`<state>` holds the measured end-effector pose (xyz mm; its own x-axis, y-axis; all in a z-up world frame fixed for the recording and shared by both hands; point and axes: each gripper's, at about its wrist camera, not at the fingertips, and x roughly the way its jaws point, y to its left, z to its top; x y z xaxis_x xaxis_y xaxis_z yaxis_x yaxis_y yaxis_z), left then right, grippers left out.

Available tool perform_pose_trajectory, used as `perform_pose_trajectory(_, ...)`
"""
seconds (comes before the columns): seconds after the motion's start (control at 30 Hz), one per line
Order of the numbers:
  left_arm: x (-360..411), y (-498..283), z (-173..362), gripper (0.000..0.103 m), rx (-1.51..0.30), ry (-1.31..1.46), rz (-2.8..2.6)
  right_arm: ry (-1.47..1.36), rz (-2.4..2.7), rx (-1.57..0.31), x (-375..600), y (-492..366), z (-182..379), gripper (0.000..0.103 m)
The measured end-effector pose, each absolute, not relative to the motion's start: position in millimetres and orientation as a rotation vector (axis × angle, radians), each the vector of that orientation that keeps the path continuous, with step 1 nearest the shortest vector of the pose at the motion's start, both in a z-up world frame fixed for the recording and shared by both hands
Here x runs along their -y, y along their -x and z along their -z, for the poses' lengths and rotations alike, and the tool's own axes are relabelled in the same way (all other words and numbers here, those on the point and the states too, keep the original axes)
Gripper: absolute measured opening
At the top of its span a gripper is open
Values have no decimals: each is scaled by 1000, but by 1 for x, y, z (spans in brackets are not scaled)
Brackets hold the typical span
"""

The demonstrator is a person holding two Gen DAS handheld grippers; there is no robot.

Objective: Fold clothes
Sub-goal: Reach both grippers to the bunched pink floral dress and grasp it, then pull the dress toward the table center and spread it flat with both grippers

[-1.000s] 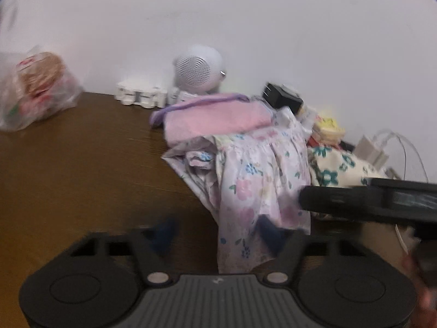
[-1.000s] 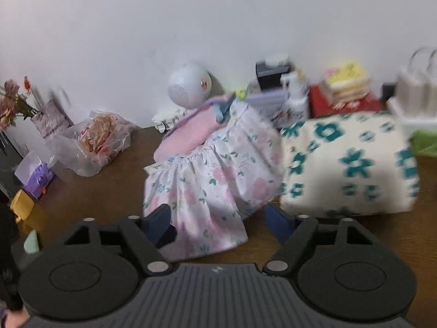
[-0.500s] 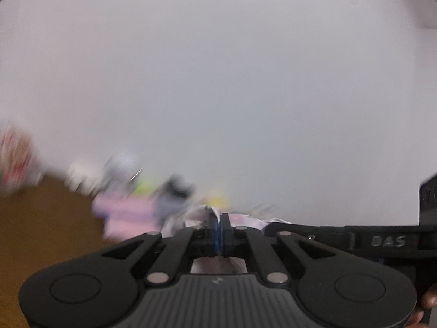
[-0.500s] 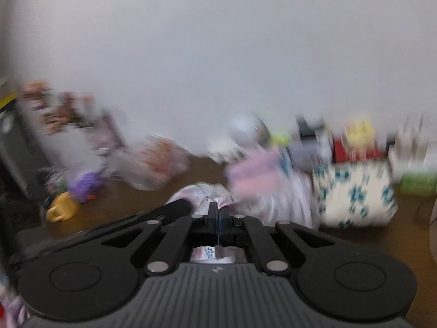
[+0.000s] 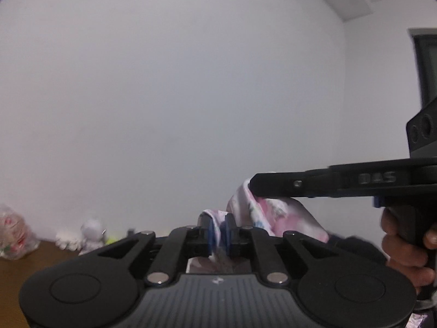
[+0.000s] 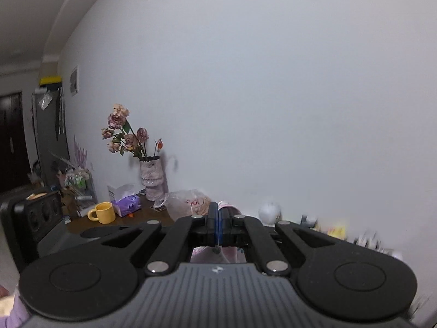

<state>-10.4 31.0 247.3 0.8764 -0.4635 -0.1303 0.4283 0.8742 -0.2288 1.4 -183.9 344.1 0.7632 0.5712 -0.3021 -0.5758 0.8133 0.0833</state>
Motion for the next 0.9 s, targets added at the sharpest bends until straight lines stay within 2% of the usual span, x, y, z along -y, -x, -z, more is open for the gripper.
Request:
perform_pose_trajectory(0.03,-35,8,-234,21,-212,196,445,6,-600,-347,181,-15,-334,0)
perform_pose_trajectory(0.07,-39,6,-222,35,-241,196,421,-16,-568,-392,180,-36,-318,0)
perform_pose_trajectory(0.1,-43,4,-209,43,-269,196,397,-42,-534,-441,179,-58,-301,0)
perform_pose_trajectory(0.13,-46,1,-196,55,-297,195,374,-67,-500,-491,177,-81,-284,2)
perform_pose_trajectory(0.2,-54,-3,-170,58,-354,195,326,-93,-448,-614,179,-121,-247,32)
perform_pose_trajectory(0.23,-58,-5,-157,60,-382,194,302,-102,-443,-664,186,-130,-233,59)
perform_pose_trajectory(0.3,-66,-10,-132,69,-438,193,253,-121,-434,-764,200,-150,-203,60)
perform_pose_trajectory(0.33,-69,-12,-119,74,-465,193,229,-131,-429,-813,207,-159,-188,65)
perform_pose_trajectory(0.37,-62,-14,-111,75,-483,168,232,-133,-453,-818,215,-155,-183,75)
perform_pose_trajectory(0.43,-38,-17,-98,77,-508,99,259,-116,-479,-796,232,-128,-176,84)
perform_pose_trajectory(0.53,-3,-22,-80,83,-545,-5,300,-93,-516,-780,253,-77,-159,84)
perform_pose_trajectory(0.73,68,-31,-43,83,-617,-215,381,-42,-510,-667,280,55,-122,86)
perform_pose_trajectory(0.9,127,-53,-26,83,-645,-343,436,-118,-466,-726,288,95,-78,86)
